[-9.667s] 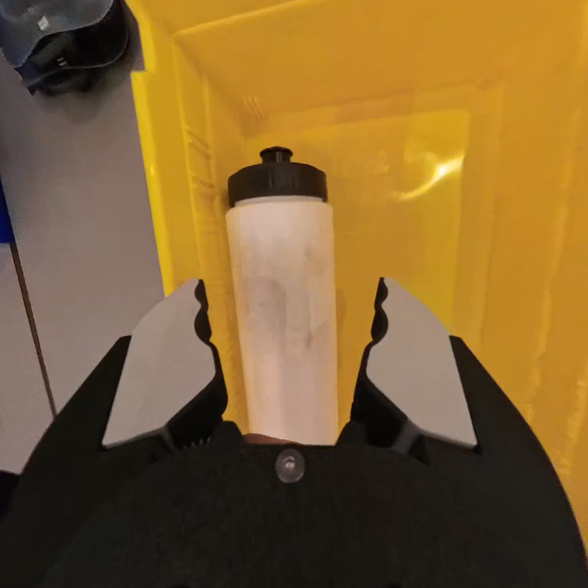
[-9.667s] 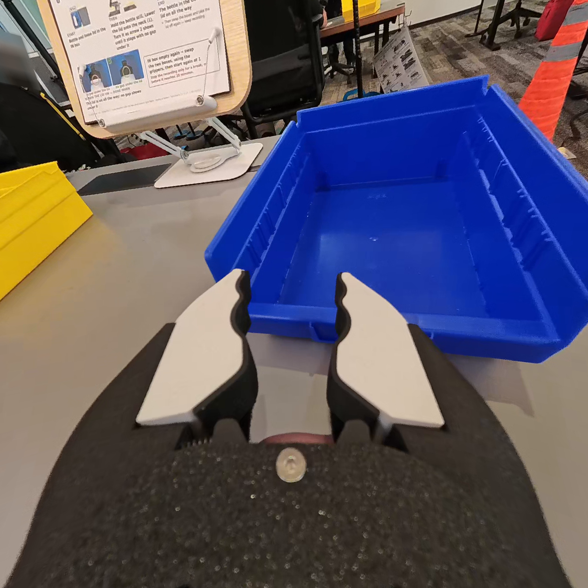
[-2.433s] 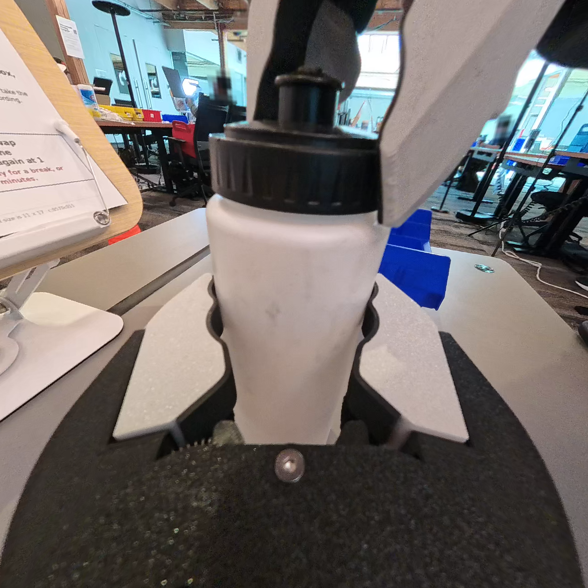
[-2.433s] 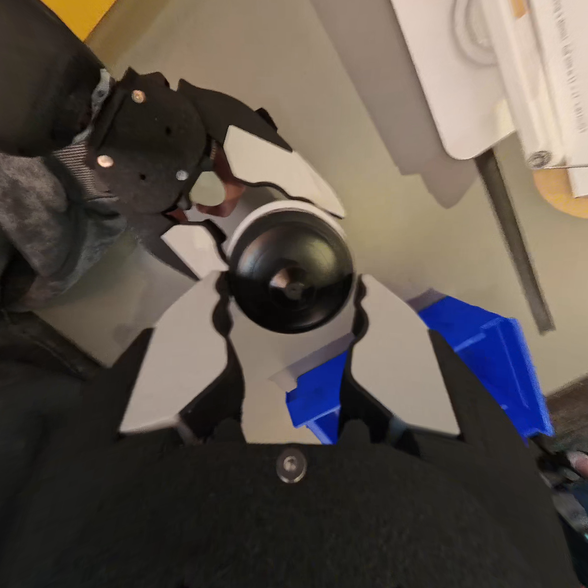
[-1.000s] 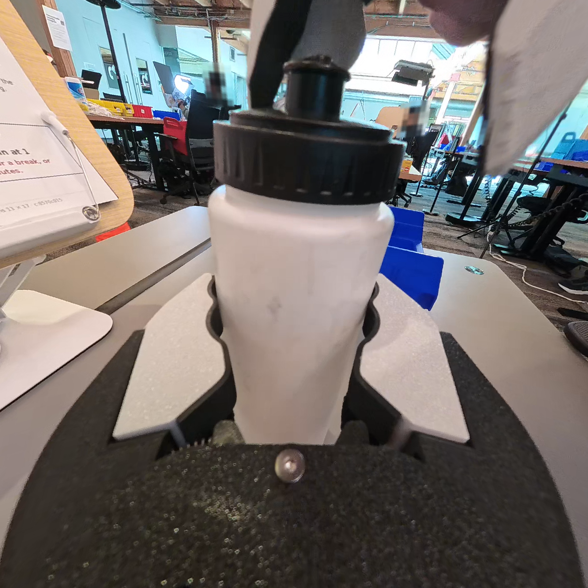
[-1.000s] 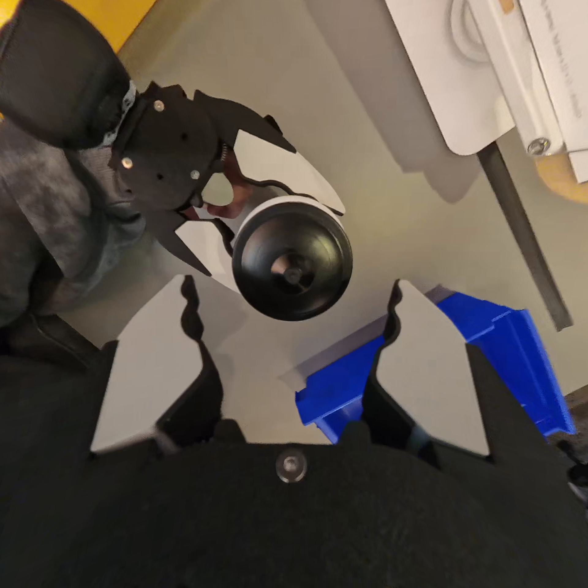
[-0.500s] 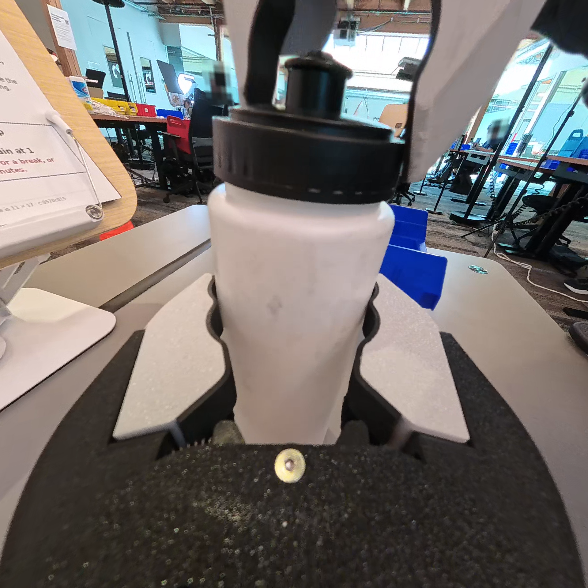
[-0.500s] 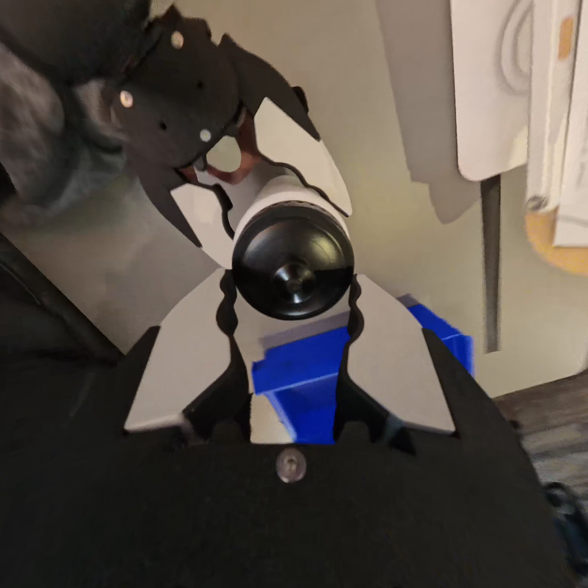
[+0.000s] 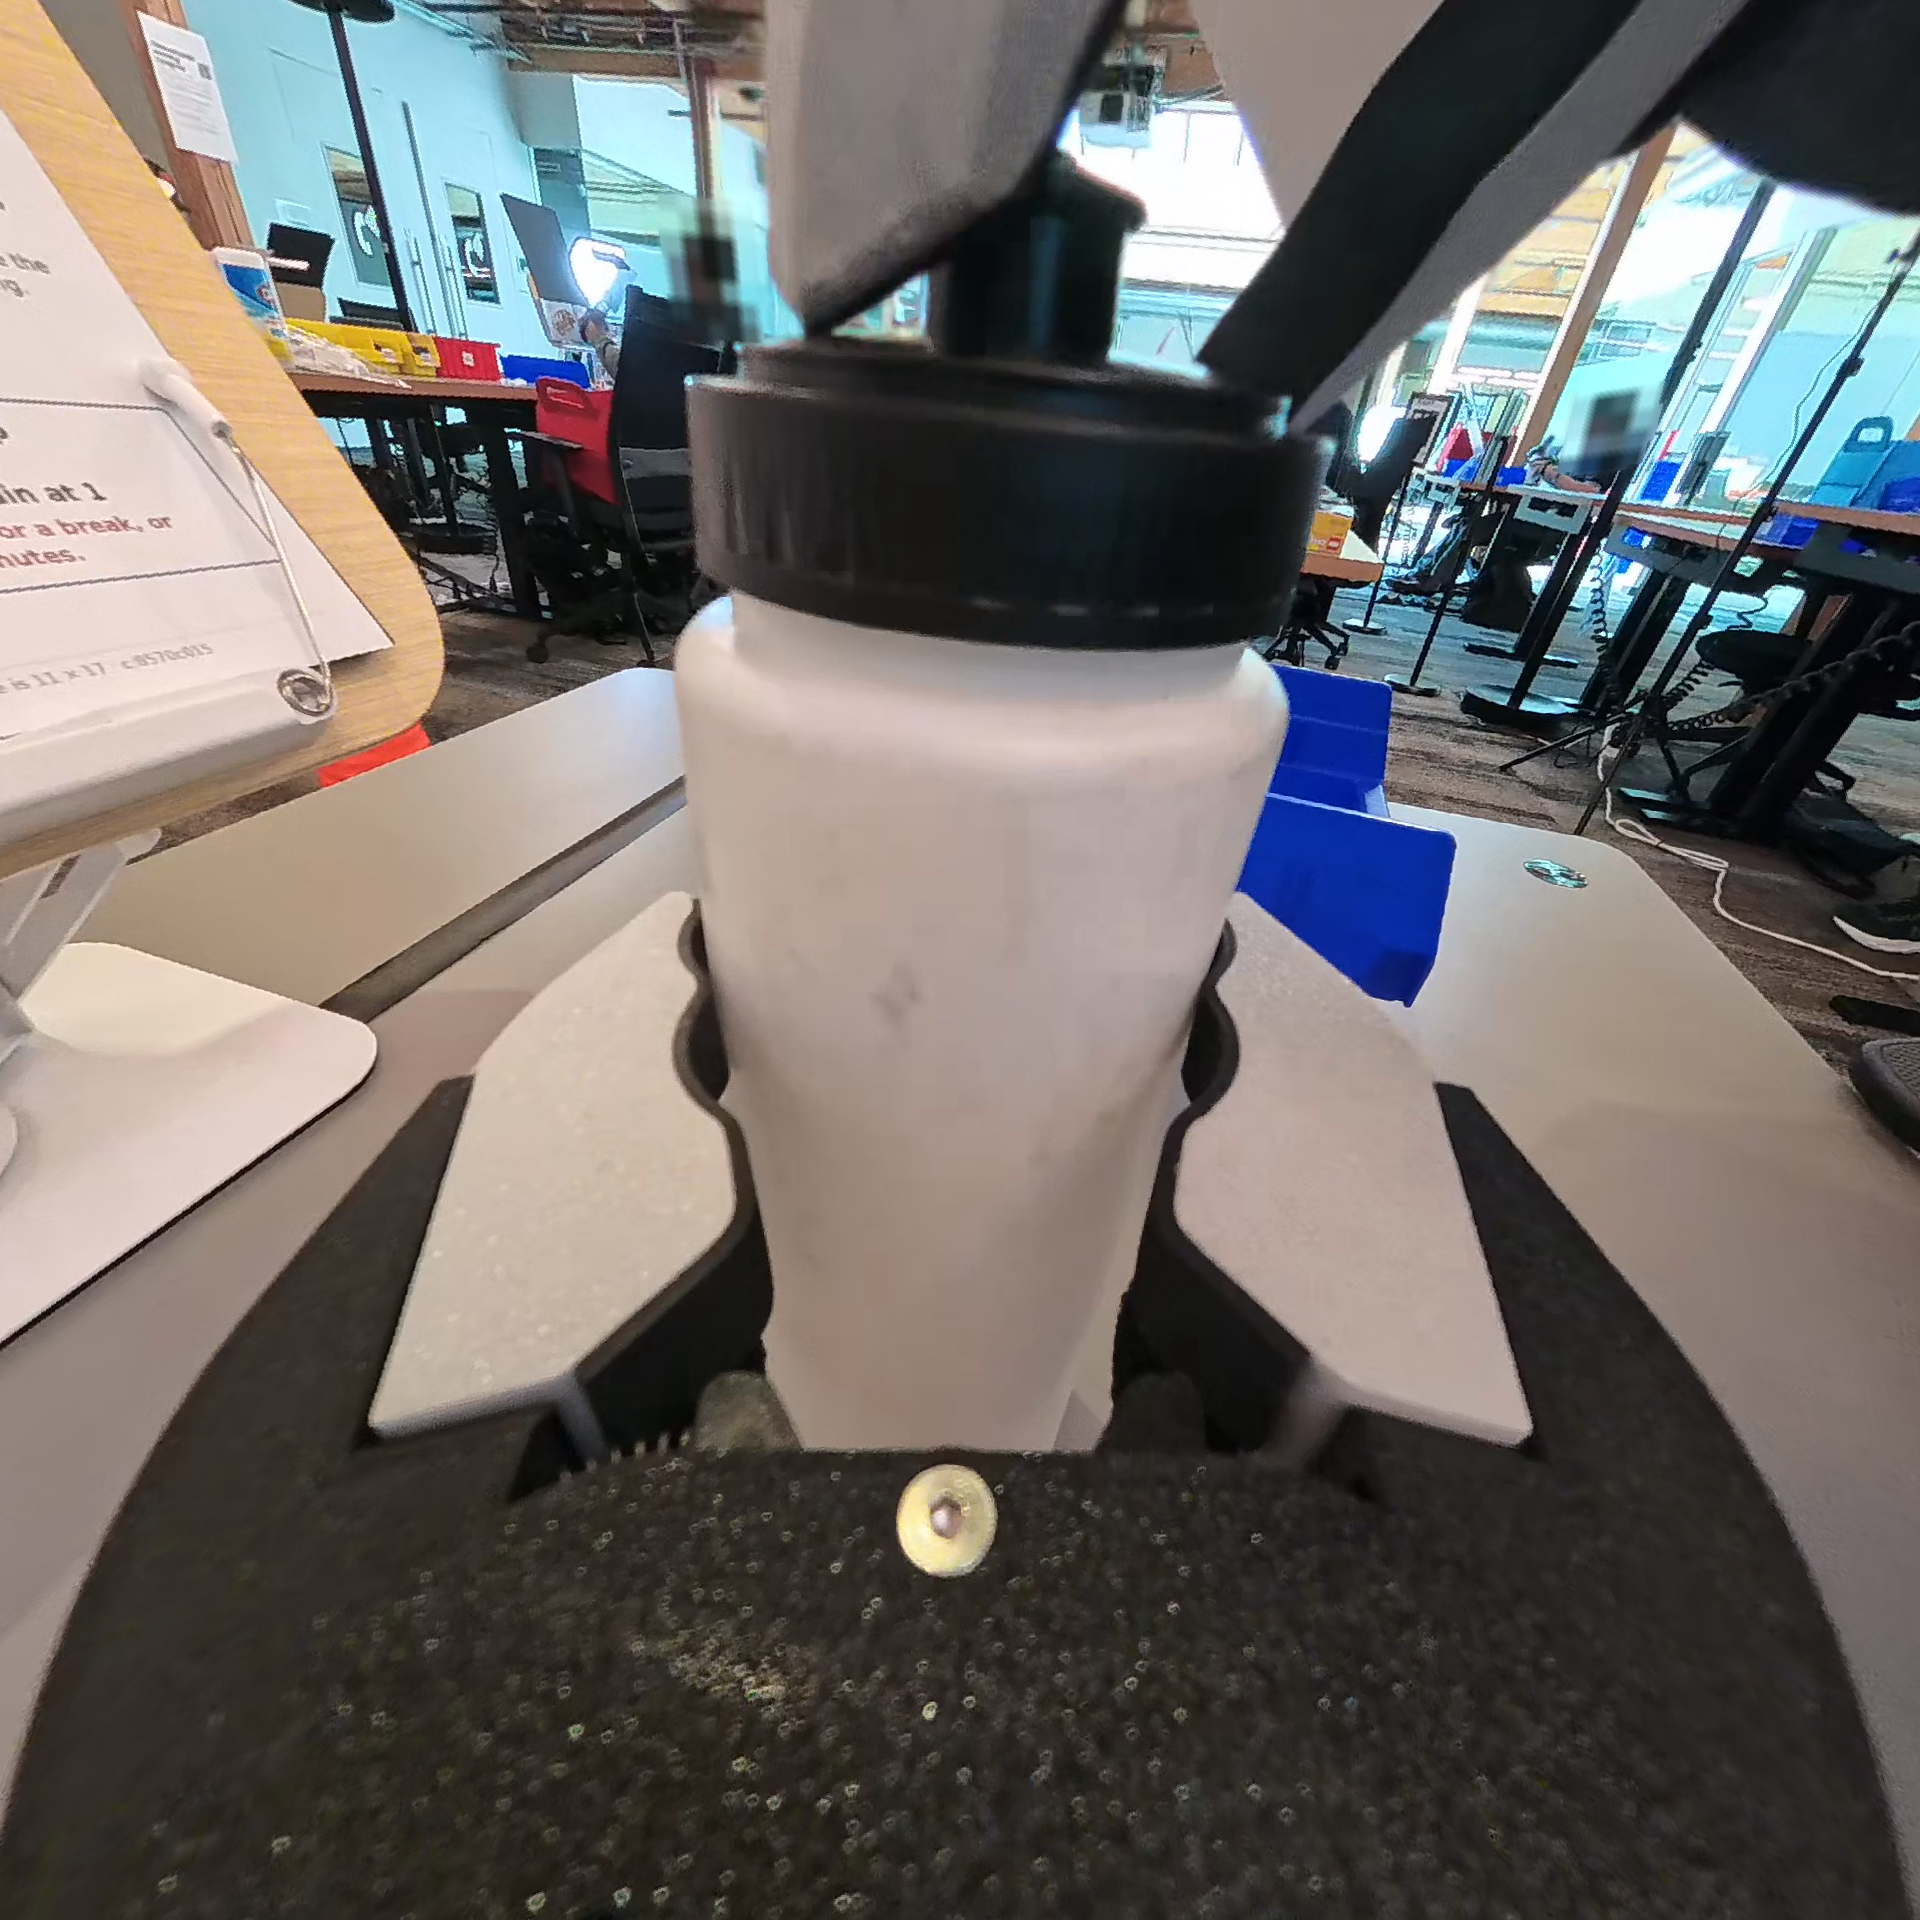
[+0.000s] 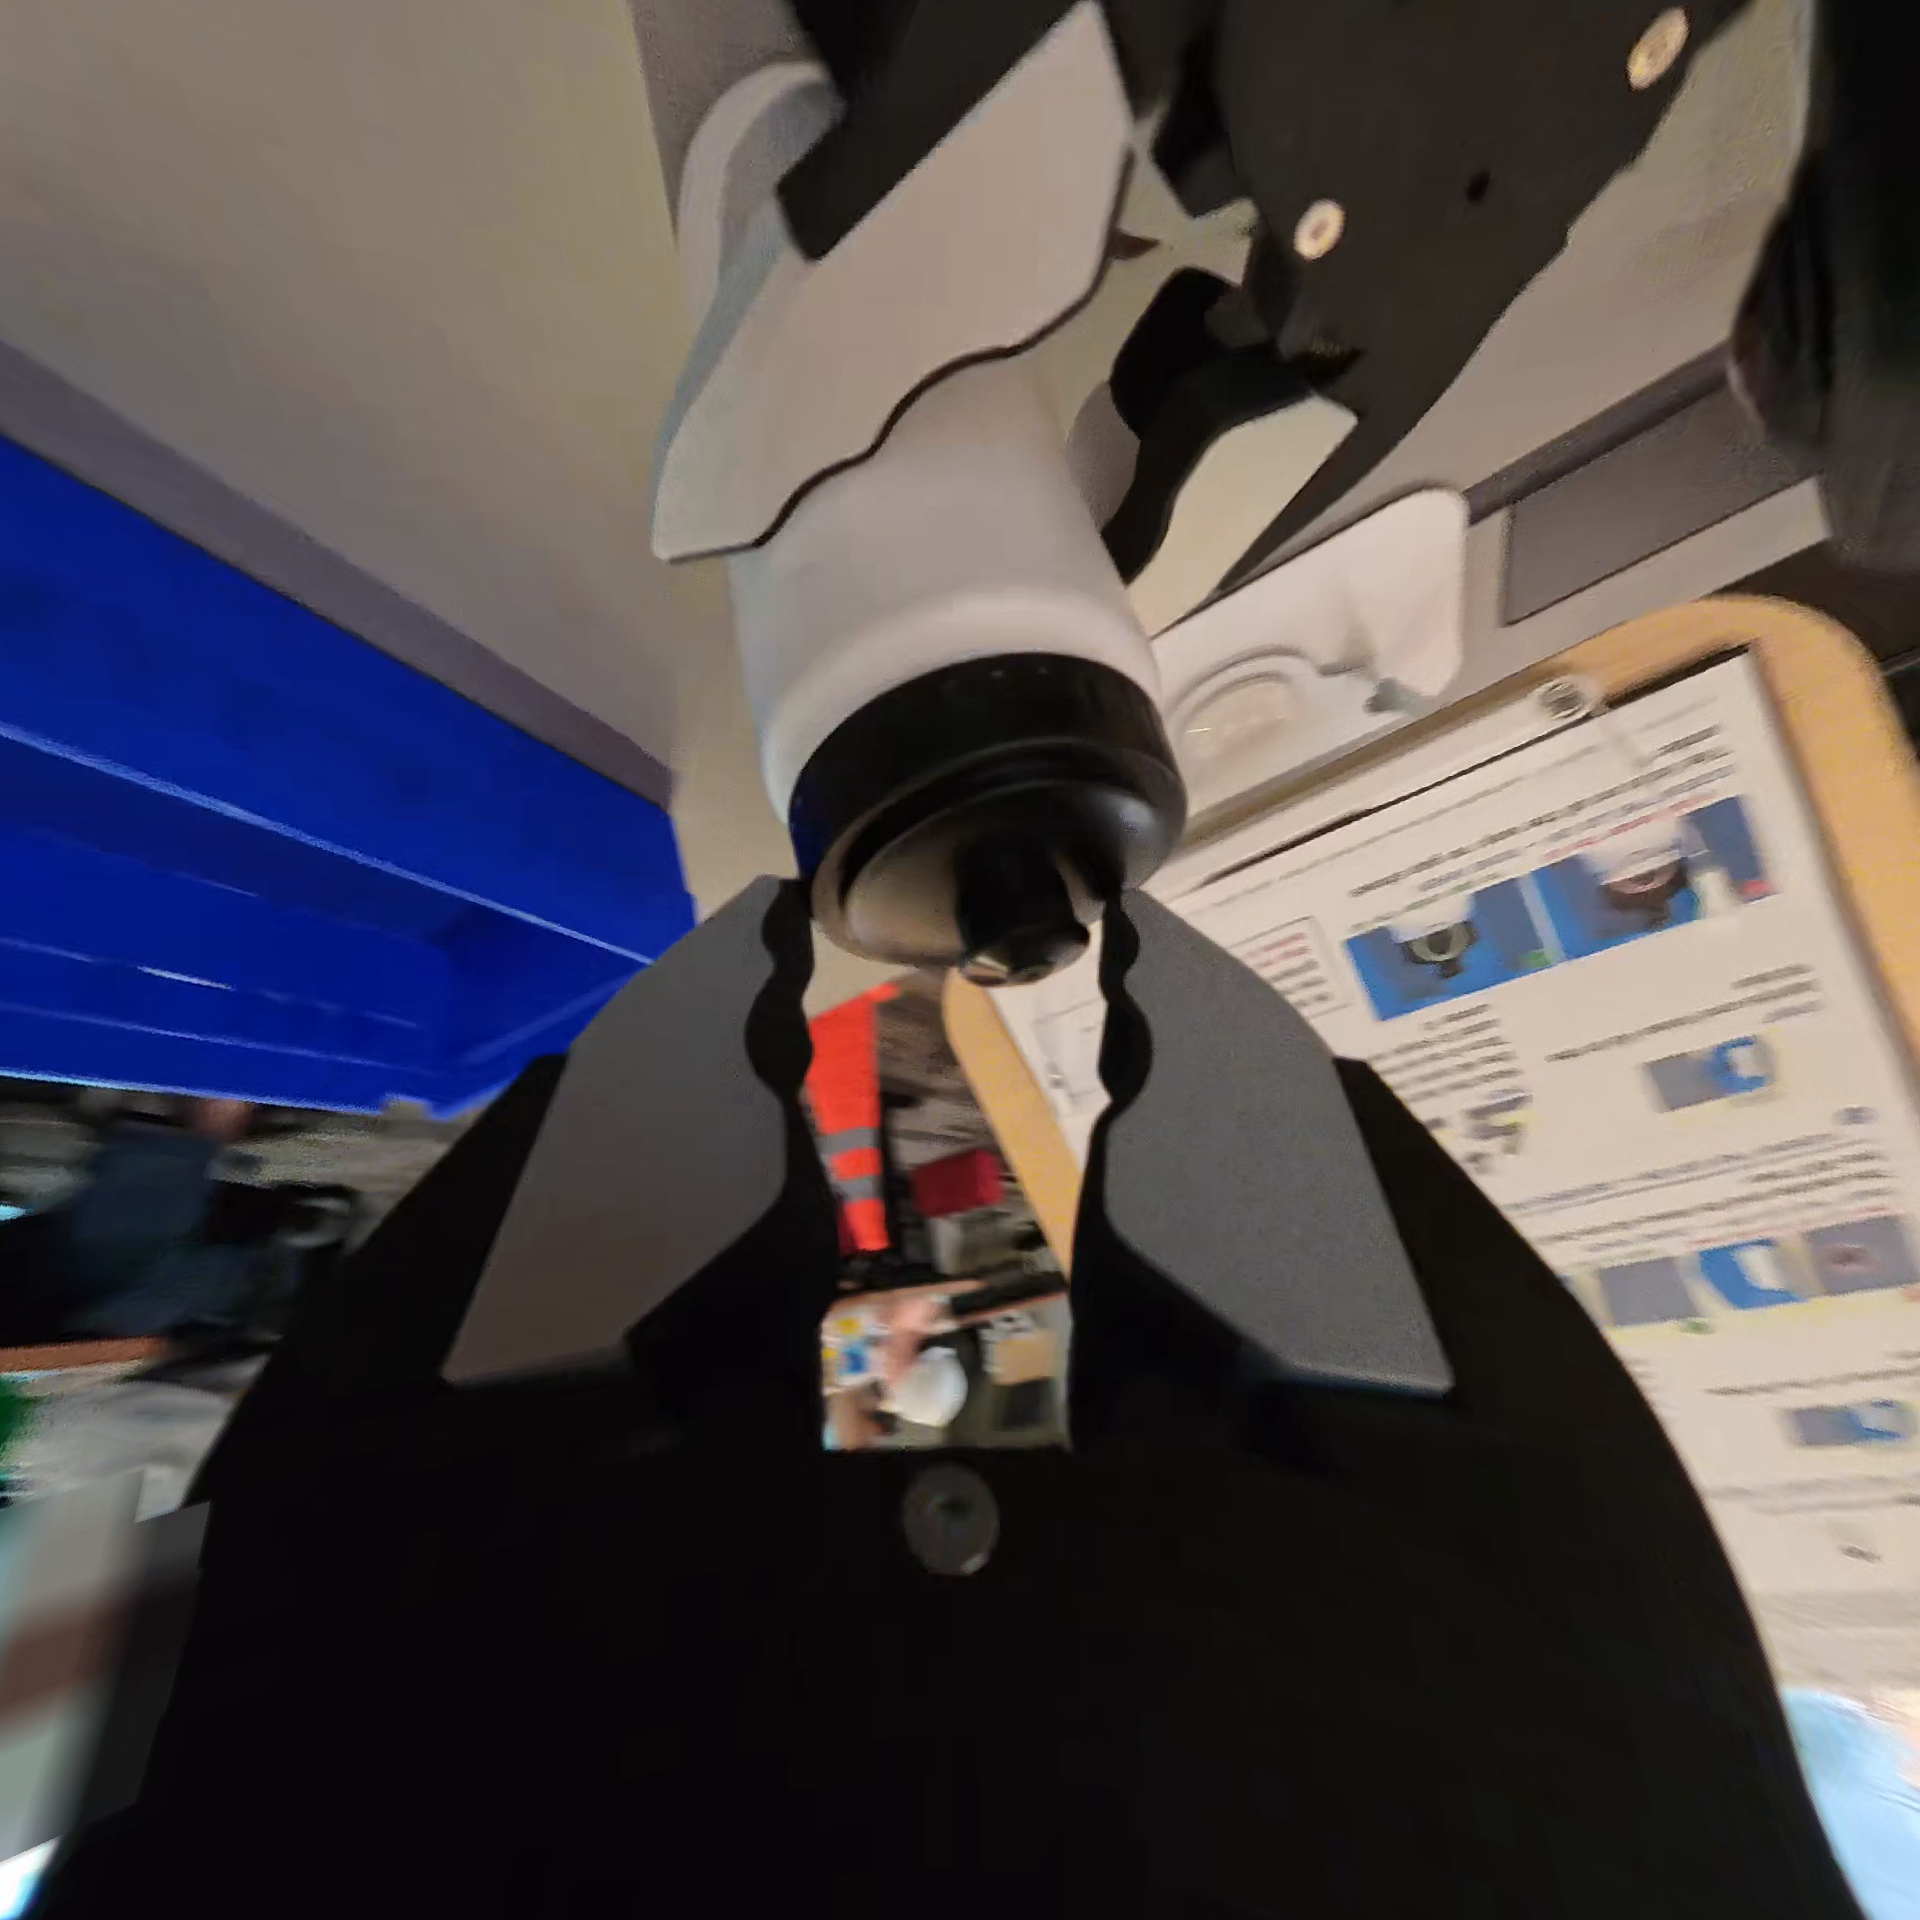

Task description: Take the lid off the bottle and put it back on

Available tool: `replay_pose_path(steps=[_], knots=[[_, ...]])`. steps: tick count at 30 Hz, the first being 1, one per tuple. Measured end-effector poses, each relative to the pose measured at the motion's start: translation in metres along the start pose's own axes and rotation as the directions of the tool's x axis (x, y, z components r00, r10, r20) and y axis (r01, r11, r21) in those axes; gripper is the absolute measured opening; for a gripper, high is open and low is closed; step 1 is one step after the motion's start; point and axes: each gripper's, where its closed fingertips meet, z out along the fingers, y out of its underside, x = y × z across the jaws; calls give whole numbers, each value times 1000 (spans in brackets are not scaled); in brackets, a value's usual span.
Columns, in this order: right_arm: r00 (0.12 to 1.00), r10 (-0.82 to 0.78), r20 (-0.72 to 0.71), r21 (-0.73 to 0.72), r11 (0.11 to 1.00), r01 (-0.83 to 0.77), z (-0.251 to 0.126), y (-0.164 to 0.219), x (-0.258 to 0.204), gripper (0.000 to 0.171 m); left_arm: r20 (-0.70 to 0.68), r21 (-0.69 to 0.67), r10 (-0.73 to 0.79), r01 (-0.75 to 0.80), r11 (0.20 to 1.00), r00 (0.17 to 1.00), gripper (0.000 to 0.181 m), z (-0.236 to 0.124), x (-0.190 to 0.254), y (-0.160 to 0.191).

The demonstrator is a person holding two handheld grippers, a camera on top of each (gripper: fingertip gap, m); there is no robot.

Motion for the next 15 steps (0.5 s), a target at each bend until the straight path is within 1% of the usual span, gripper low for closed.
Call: replay_pose_path(steps=[3,5,7,8,9,10,11,12,13,14,15], knots=[[983,-150,-104,-65,988,144,0,4,0,50,-1,-1,1,-1,1000,1000,87,1,1,0],[964,-209,-164,-95,976,196,-1,5,1,50,-3,-1,0,0,1000,1000,87,1,1,0],[953,-208,-221,-91,977,193,-4,4,2,50,-5,-1,-1,1,1000,1000,87,1,1,0],[957,-167,-238,-70,986,154,-7,4,2,53,-5,0,-2,2,1000,1000,87,0,1,0],[969,-84,-233,-26,996,80,-9,4,1,58,-5,0,-3,3,1000,1000,87,1,1,0],[979,44,-200,39,999,-37,-10,2,-2,67,-5,0,-5,5,1000,1000,87,1,1,0],[970,206,-129,119,974,-191,-11,-2,-6,82,-7,0,-8,8,1000,1000,87,1,1,0],[929,370,-14,198,912,-360,-13,-9,-10,97,-8,0,-10,10,1000,1000,87,1,1,1],[851,514,106,259,812,-523,-16,-16,-11,101,-9,1,-13,13,1000,1000,88,1,1,1],[746,636,200,291,688,-665,-17,-20,-8,103,-9,1,-14,14,1000,1000,88,1,1,1],[624,736,264,285,558,-779,-16,-18,-3,112,-10,2,-16,16,1000,1000,88,1,1,1]])
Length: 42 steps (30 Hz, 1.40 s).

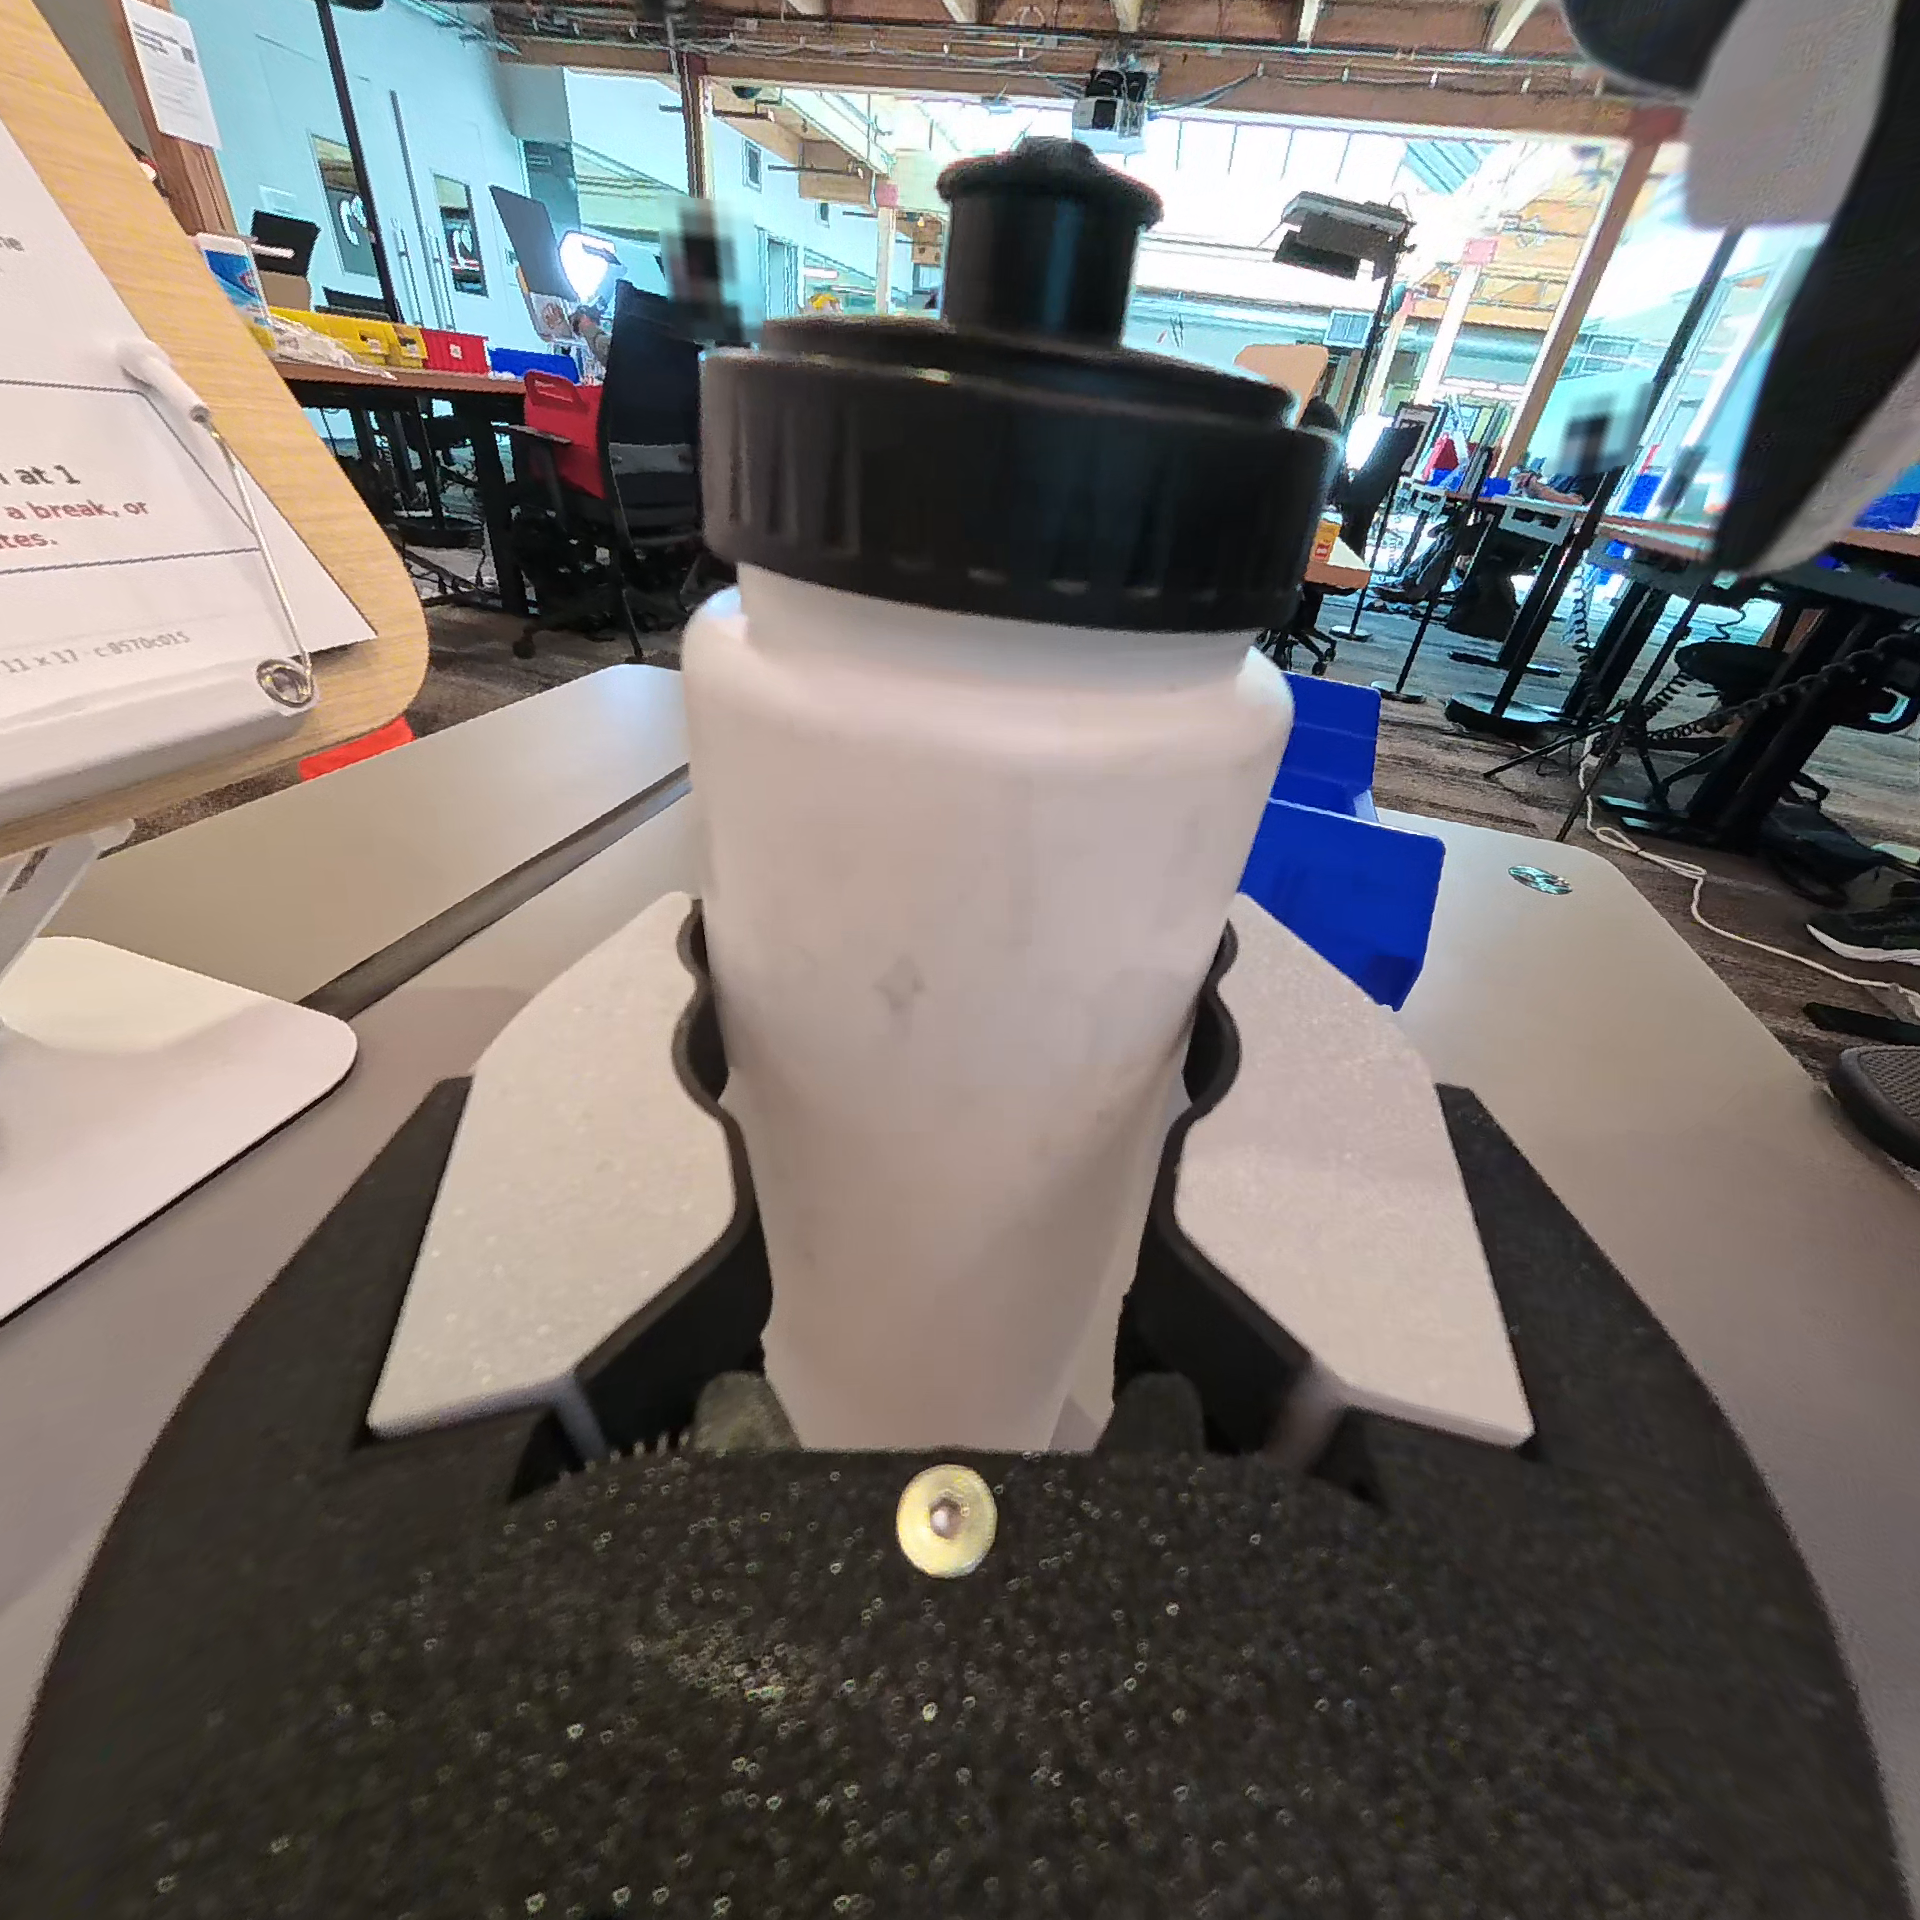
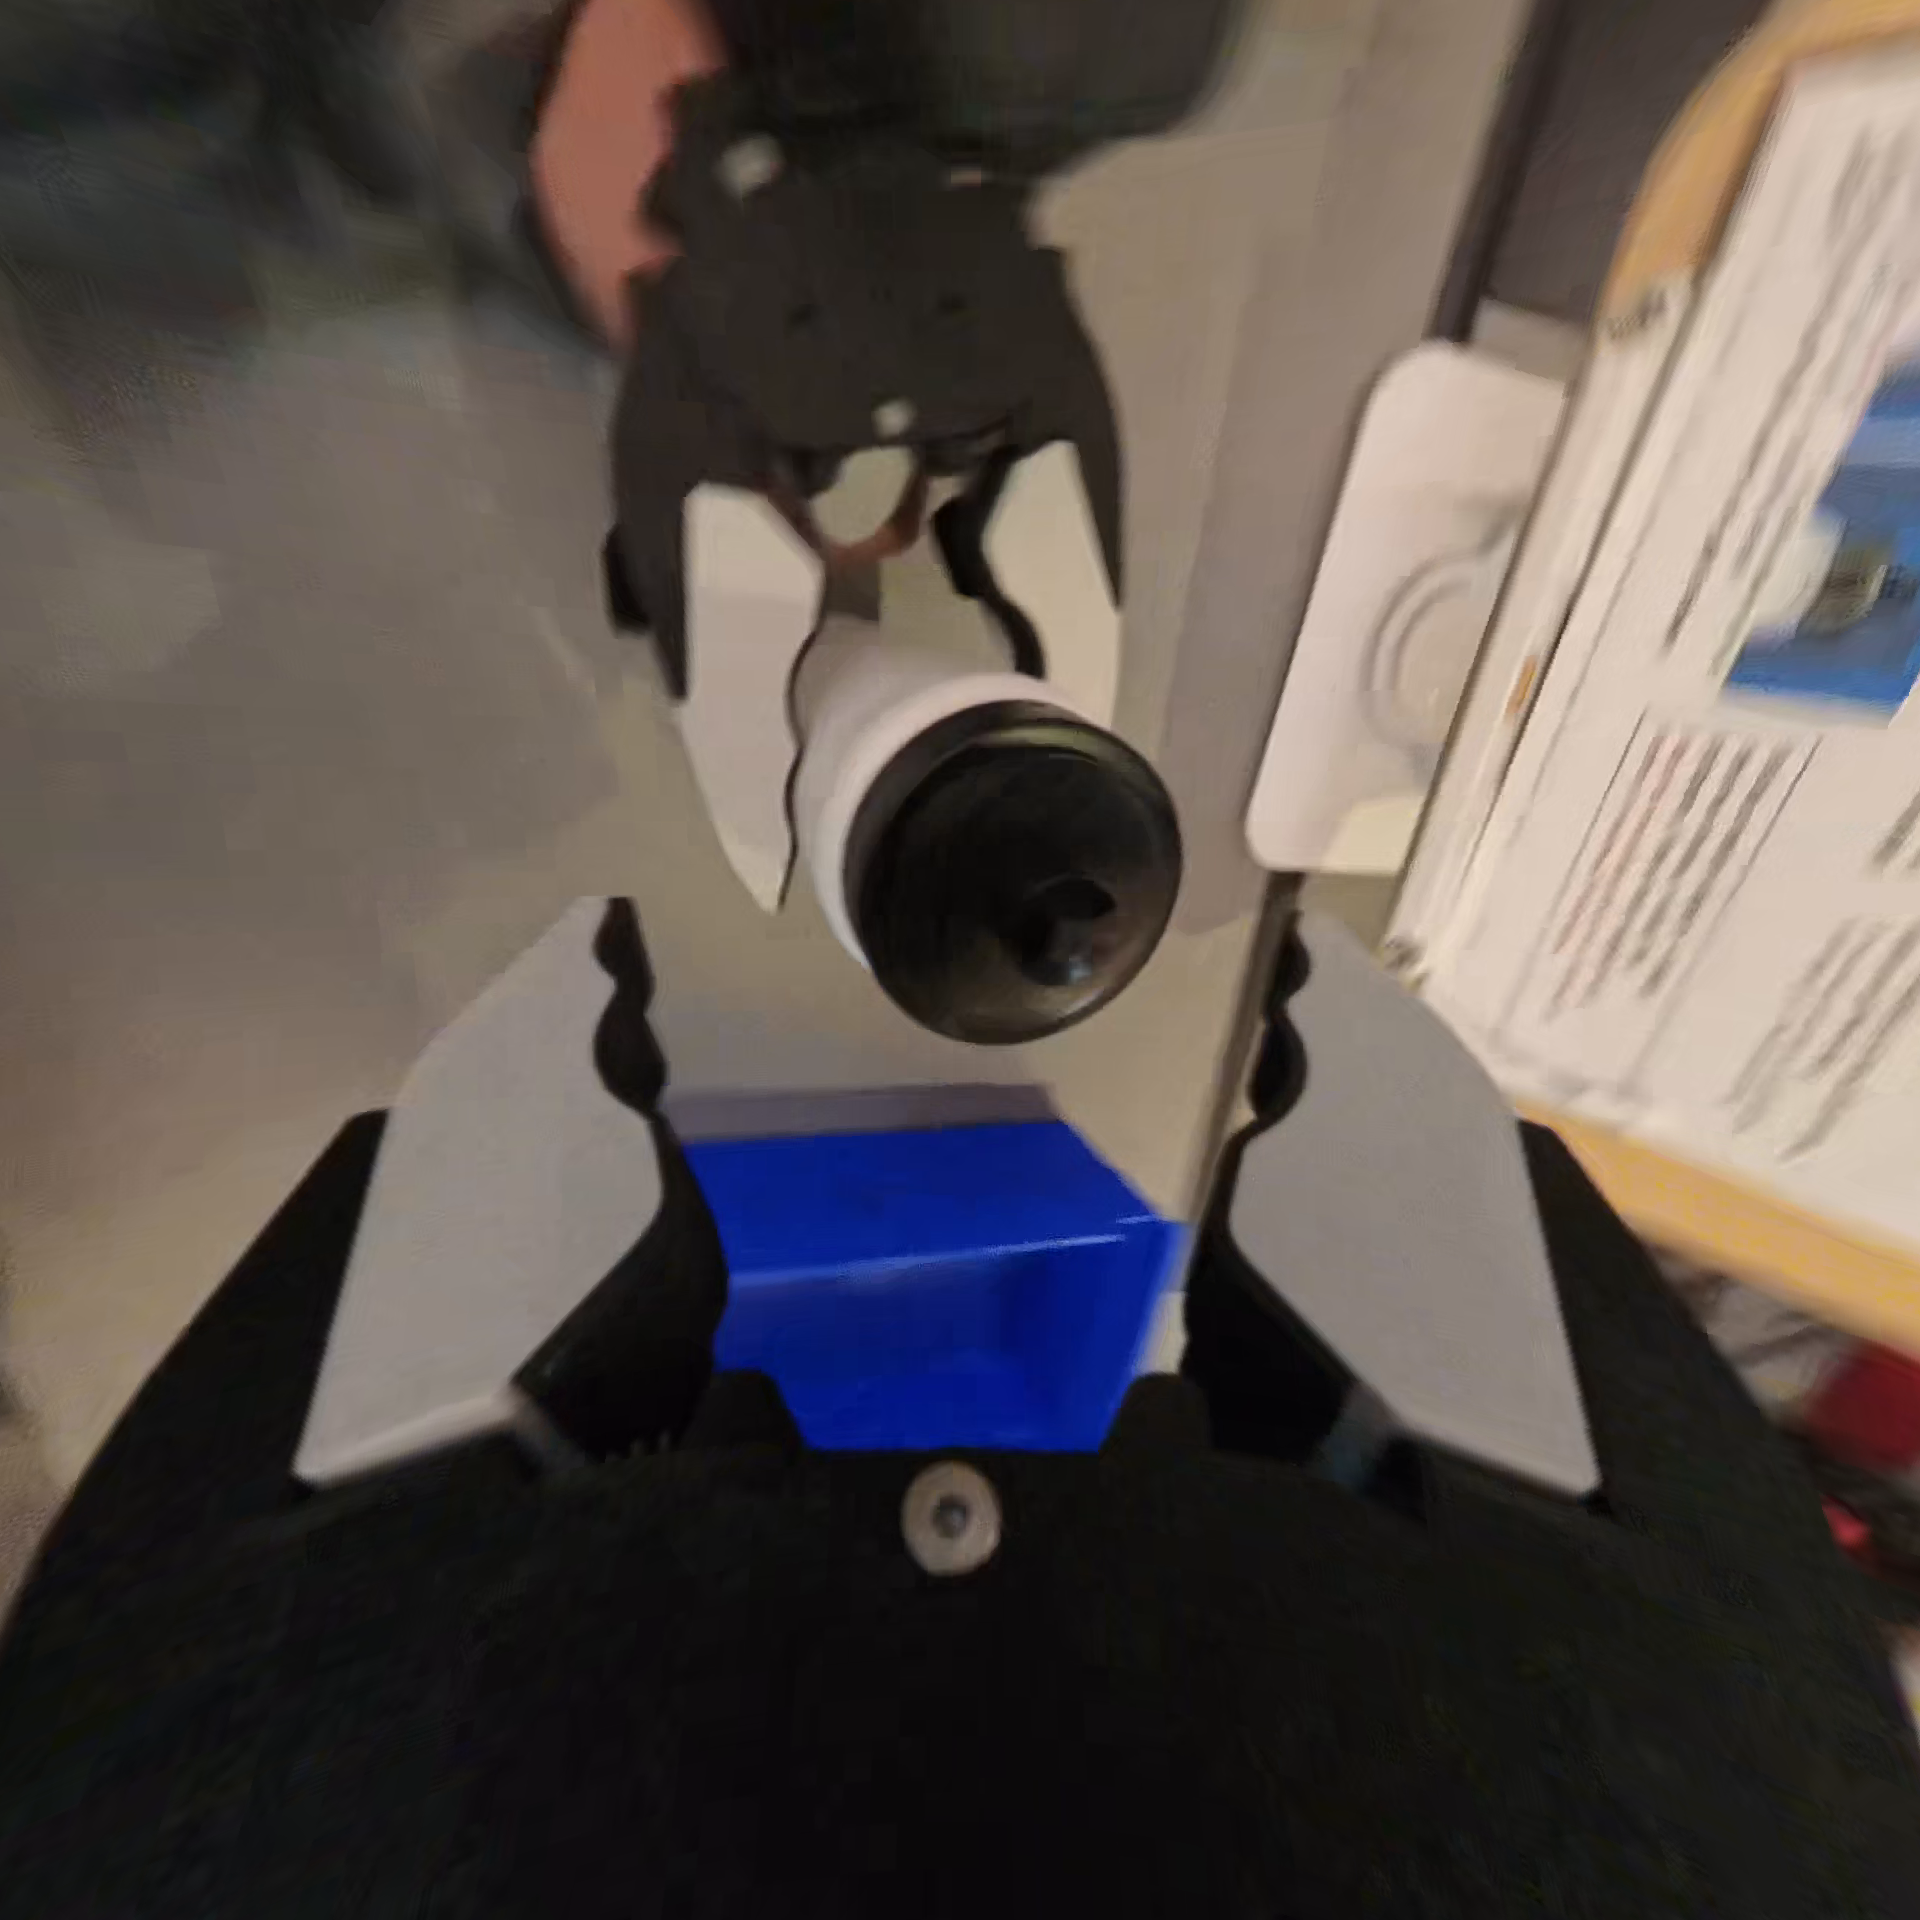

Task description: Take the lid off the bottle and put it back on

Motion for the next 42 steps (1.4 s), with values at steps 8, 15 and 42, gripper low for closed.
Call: replay_pose_path(steps=[8,15,42], knots=[[781,622,50,-17,783,-622,24,12,3,102,0,0,-9,9,1000,1000,88,0,0,0],[814,577,68,-34,817,-576,21,11,2,72,-4,-3,-8,8,1000,1000,88,1,1,1],[632,-768,-102,-441,604,663,8,13,24,83,-3,-14,2,-2,1000,1000,87,0,0,3]])
